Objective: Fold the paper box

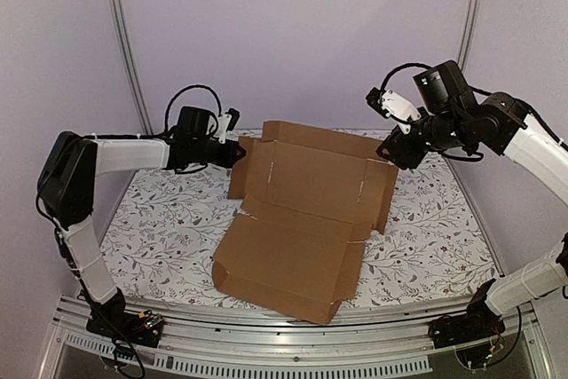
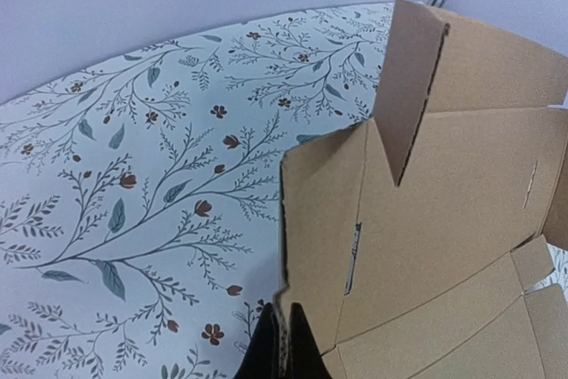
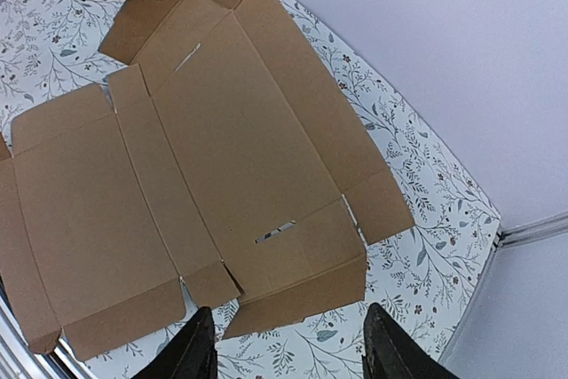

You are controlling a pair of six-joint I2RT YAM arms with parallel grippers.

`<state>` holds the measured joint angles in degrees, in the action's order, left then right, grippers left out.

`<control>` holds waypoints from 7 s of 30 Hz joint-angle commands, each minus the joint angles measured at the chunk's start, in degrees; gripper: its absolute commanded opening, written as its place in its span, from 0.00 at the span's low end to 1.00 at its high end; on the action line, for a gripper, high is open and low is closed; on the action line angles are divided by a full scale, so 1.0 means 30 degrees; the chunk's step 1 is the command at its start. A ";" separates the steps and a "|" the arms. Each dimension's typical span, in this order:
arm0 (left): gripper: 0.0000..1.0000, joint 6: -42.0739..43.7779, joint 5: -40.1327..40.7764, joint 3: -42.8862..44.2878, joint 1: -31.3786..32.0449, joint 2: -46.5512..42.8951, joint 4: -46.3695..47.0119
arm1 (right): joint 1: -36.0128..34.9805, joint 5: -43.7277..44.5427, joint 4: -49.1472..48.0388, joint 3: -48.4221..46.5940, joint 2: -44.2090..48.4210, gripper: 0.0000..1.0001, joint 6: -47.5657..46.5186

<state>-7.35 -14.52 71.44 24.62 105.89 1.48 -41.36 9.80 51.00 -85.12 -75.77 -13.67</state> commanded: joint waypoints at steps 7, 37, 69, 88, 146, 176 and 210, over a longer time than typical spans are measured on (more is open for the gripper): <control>0.00 -0.0400 0.2452 -0.3755 0.2432 -0.3000 0.0214 | -0.0089 0.1044 -0.0108 0.0125 0.0072 0.64 0.0569; 0.00 -0.0379 0.2908 -1.0119 0.3702 -0.7351 0.5097 | 0.2099 -0.6149 0.3993 -0.6255 -0.9130 0.77 -0.3409; 0.00 0.0544 0.4243 -1.1094 0.3717 -0.8964 0.4978 | 0.2457 -0.7366 0.6026 -0.5956 -0.9188 0.21 -0.3324; 0.11 -0.1277 0.5429 -1.0624 0.3717 -0.9206 0.3642 | 0.1800 -0.7924 0.3575 -0.3662 -0.7414 0.00 -0.3218; 0.00 -1.2222 0.0206 -0.0146 0.4143 -0.6081 -0.4167 | -0.2331 0.1544 -0.3081 0.0122 -0.4372 0.00 -0.1371; 0.00 -1.1868 0.1077 -0.0392 0.4588 -0.5953 -0.3001 | -0.3859 0.2018 -0.2508 -0.0024 -0.4272 0.00 -0.0819; 0.05 -0.7585 0.9833 -0.8369 0.4566 -0.8734 -0.2255 | -0.3105 -0.2534 0.0399 -0.0225 -0.4228 0.00 -0.0115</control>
<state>-31.55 12.97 48.73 37.56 80.14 -8.16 -51.81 4.12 51.00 -85.86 -89.47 -15.57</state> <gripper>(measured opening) 0.051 0.005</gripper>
